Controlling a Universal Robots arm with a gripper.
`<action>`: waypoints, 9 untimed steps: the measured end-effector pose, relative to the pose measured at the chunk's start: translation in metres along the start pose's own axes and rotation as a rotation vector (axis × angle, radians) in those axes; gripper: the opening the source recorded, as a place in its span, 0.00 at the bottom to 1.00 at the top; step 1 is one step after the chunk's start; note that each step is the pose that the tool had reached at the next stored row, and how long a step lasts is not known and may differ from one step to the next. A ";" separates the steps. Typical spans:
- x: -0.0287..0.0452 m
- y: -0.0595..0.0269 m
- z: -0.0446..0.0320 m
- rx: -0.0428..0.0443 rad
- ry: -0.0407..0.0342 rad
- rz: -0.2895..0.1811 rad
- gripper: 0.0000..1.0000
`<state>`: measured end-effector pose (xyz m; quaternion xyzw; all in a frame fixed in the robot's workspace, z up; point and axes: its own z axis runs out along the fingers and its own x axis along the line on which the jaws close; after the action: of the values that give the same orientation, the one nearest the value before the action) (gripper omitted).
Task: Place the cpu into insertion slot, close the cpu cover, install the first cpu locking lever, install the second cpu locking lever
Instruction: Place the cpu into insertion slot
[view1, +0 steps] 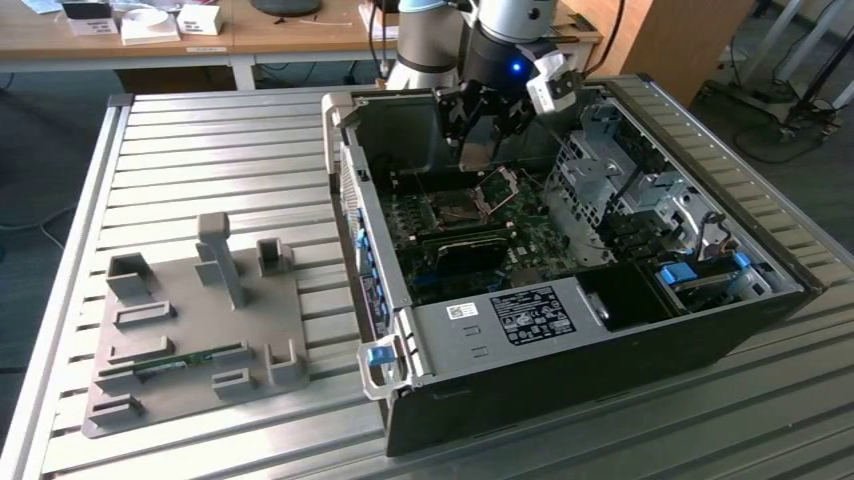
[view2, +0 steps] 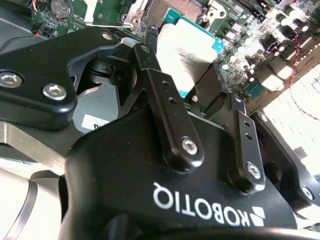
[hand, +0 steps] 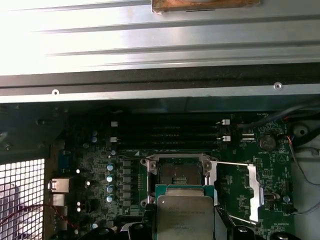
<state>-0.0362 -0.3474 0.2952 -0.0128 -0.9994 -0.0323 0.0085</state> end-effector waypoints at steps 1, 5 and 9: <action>0.0000 0.0000 0.0006 -0.0001 0.0000 0.000 0.54; 0.0000 -0.0001 0.0009 0.0001 0.0001 0.000 0.54; 0.0000 -0.0001 0.0010 0.0001 0.0001 0.000 0.54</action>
<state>-0.0362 -0.3474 0.2943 -0.0129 -0.9994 -0.0323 0.0085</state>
